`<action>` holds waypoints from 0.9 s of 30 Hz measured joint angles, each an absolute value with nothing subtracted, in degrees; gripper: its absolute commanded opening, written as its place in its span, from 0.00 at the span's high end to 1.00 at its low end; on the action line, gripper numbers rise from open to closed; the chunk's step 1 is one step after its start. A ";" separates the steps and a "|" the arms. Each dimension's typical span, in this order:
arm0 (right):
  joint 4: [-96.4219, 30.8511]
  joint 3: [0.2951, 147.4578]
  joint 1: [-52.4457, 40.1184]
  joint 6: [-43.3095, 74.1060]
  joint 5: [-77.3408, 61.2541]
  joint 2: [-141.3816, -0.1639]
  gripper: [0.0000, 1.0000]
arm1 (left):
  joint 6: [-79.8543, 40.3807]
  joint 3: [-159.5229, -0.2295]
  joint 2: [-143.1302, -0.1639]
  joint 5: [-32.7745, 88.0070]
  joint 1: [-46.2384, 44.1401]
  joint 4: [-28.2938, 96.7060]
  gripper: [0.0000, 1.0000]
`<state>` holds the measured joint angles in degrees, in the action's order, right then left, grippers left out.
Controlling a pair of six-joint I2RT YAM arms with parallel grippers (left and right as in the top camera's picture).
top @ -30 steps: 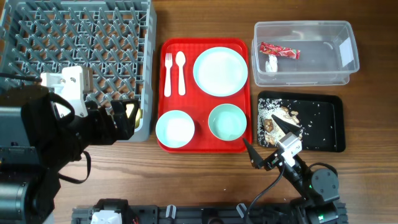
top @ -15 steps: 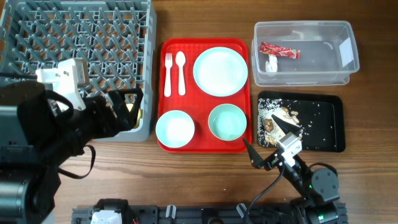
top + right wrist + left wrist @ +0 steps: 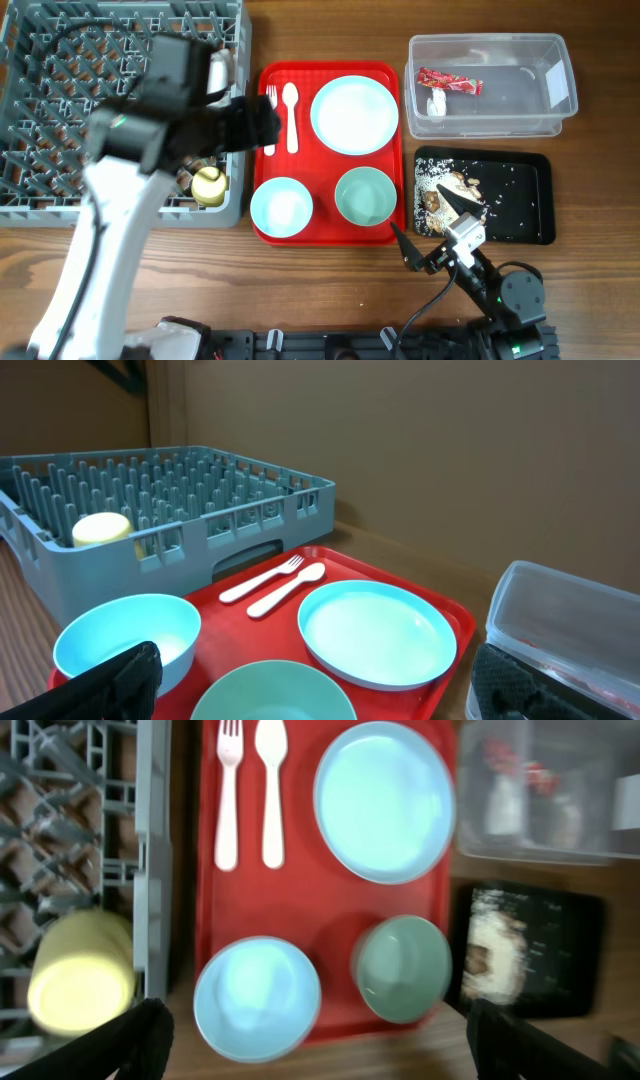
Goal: Sort waste into correct bins and load items into the dishwasher rack
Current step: 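Move the left gripper to the white spoon and grasp it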
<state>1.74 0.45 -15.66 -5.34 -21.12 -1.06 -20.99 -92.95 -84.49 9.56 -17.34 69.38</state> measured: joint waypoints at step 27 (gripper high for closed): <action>1.76 0.45 -15.66 -5.34 -21.12 -1.06 0.00 | -21.34 -92.95 -123.81 -4.91 -23.99 43.11 0.52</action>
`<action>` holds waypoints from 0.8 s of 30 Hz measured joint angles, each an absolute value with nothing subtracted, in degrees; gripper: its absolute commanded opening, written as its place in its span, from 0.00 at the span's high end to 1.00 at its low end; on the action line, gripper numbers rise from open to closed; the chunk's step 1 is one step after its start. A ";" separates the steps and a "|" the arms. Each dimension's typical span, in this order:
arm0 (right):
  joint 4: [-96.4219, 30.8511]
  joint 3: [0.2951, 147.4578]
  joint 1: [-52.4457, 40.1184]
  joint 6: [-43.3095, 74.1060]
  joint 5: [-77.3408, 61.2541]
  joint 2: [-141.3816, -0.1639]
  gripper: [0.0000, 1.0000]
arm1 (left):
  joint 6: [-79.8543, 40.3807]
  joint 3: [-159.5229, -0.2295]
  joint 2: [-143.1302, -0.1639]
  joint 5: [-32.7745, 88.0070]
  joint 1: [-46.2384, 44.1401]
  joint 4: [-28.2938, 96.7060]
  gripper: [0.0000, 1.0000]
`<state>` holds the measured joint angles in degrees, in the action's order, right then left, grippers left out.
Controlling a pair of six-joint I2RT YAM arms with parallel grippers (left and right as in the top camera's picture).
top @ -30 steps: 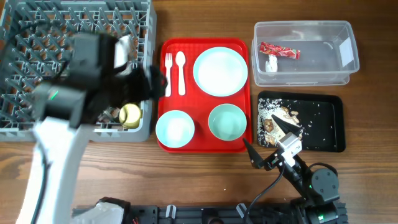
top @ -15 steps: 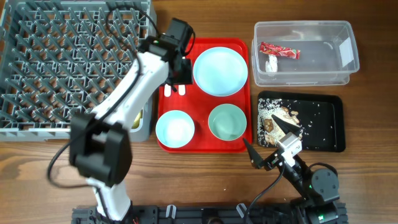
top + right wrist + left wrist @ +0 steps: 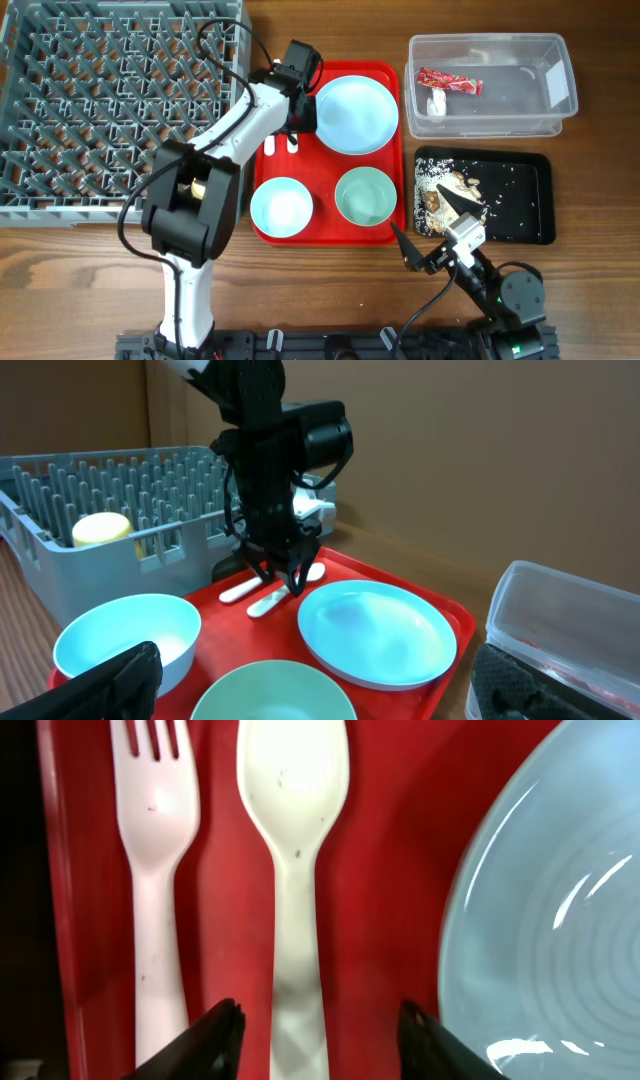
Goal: Sort waste into correct bins and load items into the dishwasher rack
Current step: 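Move the left gripper to the white spoon and grasp it, then carry the white spoon into the dish rack with left gripper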
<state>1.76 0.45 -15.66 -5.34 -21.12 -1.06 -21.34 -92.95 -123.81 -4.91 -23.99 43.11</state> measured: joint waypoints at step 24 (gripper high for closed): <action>1.76 0.45 -15.66 -5.34 -21.12 -1.06 0.00 | -21.34 -93.71 -122.98 -7.55 -24.23 46.94 0.96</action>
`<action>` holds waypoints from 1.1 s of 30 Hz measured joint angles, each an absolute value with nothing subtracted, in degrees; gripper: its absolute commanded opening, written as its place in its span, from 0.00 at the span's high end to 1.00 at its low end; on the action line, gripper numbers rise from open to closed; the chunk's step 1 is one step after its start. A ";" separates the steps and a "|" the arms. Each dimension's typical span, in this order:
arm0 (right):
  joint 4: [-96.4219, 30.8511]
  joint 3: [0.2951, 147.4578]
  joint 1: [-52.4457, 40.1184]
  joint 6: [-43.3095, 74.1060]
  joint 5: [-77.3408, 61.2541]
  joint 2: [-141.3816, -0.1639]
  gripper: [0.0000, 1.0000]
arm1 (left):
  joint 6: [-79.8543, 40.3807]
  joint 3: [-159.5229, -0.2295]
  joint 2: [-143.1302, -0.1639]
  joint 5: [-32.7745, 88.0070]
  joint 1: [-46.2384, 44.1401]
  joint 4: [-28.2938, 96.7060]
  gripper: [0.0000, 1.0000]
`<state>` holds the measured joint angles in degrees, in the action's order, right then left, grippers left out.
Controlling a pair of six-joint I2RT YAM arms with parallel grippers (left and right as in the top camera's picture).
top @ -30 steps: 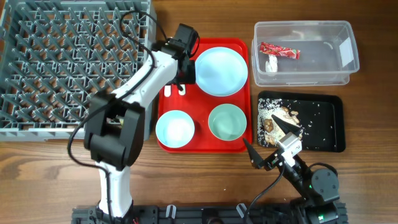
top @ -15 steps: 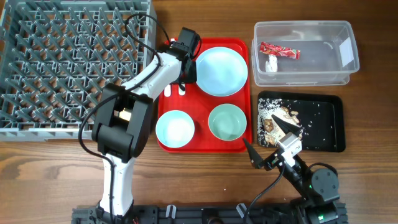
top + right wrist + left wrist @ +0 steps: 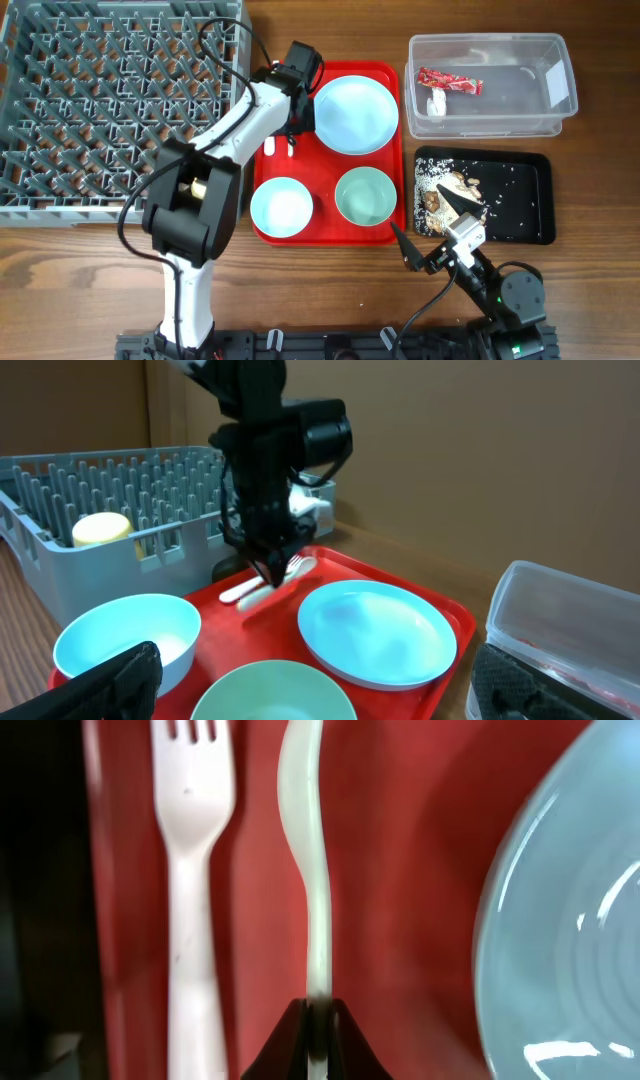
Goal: Sort waste into correct bins and load items into the dishwasher rack
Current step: 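Carry the white spoon into the dish rack with left gripper, then move the left gripper back to the white fork and grasp it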
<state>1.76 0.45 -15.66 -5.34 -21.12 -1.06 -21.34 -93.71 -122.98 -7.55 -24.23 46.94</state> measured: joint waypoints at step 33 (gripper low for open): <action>1.76 0.45 -15.66 -5.34 -21.12 -1.06 0.00 | -7.94 -92.38 -106.37 -4.03 -15.07 54.54 0.43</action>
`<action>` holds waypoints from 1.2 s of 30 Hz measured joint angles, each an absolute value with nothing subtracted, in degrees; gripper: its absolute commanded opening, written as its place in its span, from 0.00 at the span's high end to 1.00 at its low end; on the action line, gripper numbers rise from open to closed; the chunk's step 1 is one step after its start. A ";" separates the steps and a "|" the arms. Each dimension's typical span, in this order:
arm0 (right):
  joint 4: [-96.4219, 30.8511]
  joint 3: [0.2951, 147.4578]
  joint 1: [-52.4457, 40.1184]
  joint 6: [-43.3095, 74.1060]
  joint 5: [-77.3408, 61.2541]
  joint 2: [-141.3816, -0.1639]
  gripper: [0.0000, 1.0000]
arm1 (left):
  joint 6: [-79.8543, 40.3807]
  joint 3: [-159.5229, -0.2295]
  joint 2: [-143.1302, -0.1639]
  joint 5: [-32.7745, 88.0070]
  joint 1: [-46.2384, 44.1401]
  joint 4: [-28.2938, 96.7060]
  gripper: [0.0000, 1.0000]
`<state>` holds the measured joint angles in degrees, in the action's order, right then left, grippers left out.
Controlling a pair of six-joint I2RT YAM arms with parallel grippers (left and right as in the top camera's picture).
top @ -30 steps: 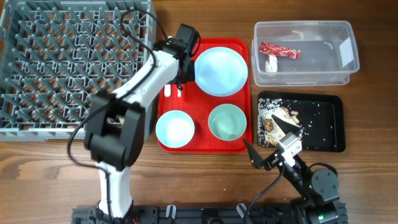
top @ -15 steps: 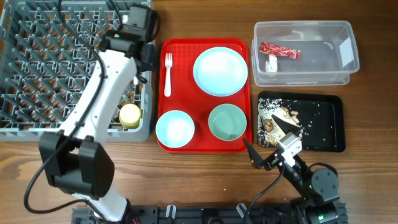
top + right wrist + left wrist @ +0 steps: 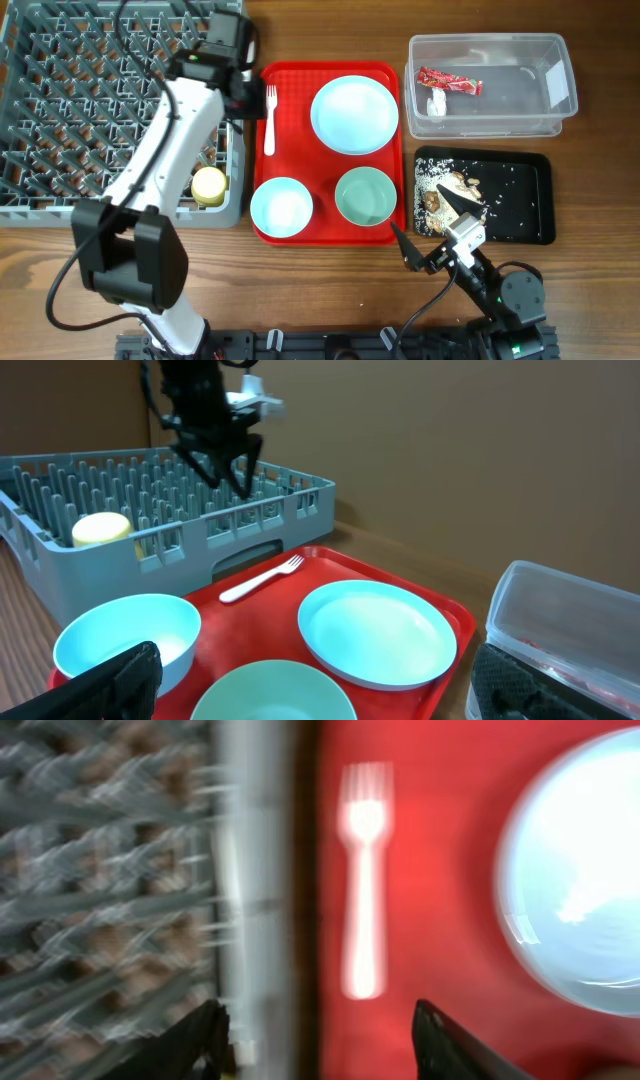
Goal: Sort waste into correct bins and load items into the dishwasher rack
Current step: 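Move the left gripper back to the white fork and grasp it, then carry the white fork into the dish rack and release it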
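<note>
My left gripper [image 3: 232,95] hangs open over the right edge of the grey dishwasher rack [image 3: 60,110], and nothing shows between its blurred fingers [image 3: 215,1040]. A white fork [image 3: 268,120] lies alone at the left of the red tray [image 3: 325,232], beside a pale blue plate [image 3: 354,115], a blue bowl [image 3: 281,207] and a green bowl [image 3: 365,196]. No spoon shows in any view. A yellow cup [image 3: 208,185] lies in the rack. My right gripper [image 3: 430,225] rests open at the tray's near right corner.
A clear bin [image 3: 490,85] at the back right holds a red wrapper [image 3: 449,82]. In front of it, a black tray [image 3: 520,200] carries food scraps [image 3: 440,195]. Bare wood table [image 3: 330,280] lies at the front.
My left gripper was shut on the white spoon low over the tray. It is now open and higher, over the rack's right edge. The spoon is gone from the tray. The right arm has not moved.
First my left gripper was open high over the rack's edge, with fork and spoon side by side on the tray. Then it was low and open astride the spoon's handle, then shut on it. Now only the fork remains and the gripper is open by the rack.
</note>
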<state>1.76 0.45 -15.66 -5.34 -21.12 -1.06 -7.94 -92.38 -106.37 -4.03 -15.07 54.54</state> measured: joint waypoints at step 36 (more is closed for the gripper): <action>1.74 0.43 -15.66 -5.34 -21.12 -1.06 0.00 | -18.57 -91.64 -125.34 -9.54 -22.37 40.77 0.96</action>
